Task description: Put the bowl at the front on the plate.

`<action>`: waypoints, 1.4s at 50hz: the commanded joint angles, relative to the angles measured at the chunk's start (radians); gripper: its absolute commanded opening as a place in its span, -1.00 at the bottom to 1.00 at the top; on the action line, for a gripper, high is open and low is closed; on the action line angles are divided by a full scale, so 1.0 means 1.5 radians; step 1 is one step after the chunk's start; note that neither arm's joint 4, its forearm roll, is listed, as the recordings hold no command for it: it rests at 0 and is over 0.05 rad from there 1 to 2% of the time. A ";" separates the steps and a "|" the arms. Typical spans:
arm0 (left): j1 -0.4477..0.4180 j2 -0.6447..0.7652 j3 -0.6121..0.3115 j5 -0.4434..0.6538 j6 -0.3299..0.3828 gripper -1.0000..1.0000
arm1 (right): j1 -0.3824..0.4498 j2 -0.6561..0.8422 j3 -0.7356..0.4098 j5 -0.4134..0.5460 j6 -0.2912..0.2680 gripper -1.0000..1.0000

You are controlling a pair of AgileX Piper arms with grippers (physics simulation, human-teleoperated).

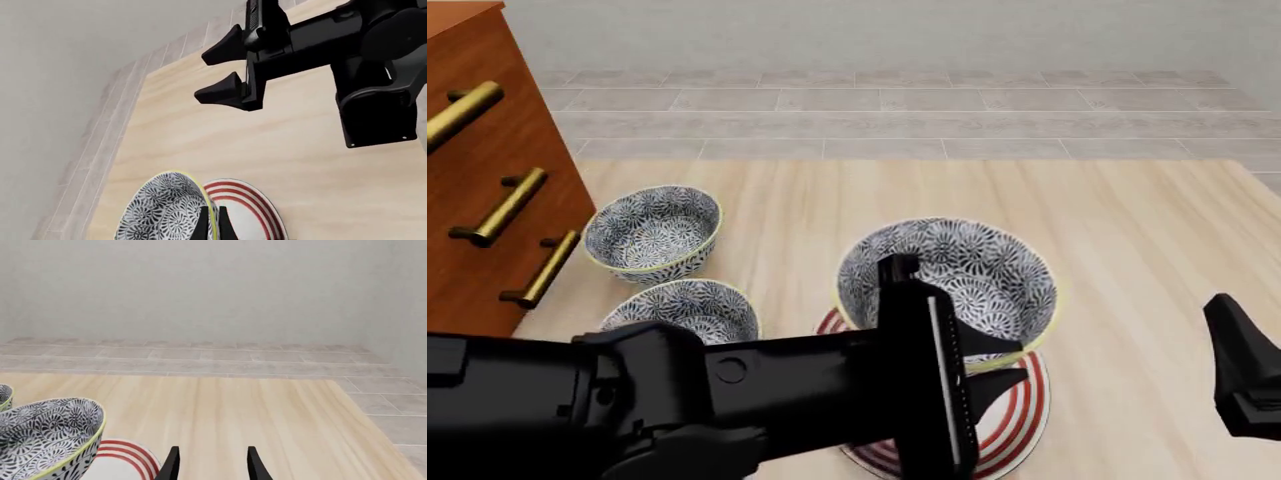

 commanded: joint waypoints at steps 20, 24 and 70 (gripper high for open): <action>0.028 0.066 -0.028 -0.006 -0.039 -1.00 | 0.002 0.008 0.000 -0.007 0.001 1.00; 0.033 0.076 -0.031 -0.008 -0.045 -1.00 | 0.001 0.007 -0.001 -0.006 0.001 1.00; 0.055 0.139 -0.059 0.014 -0.109 -1.00 | -0.001 0.008 -0.002 -0.008 0.006 1.00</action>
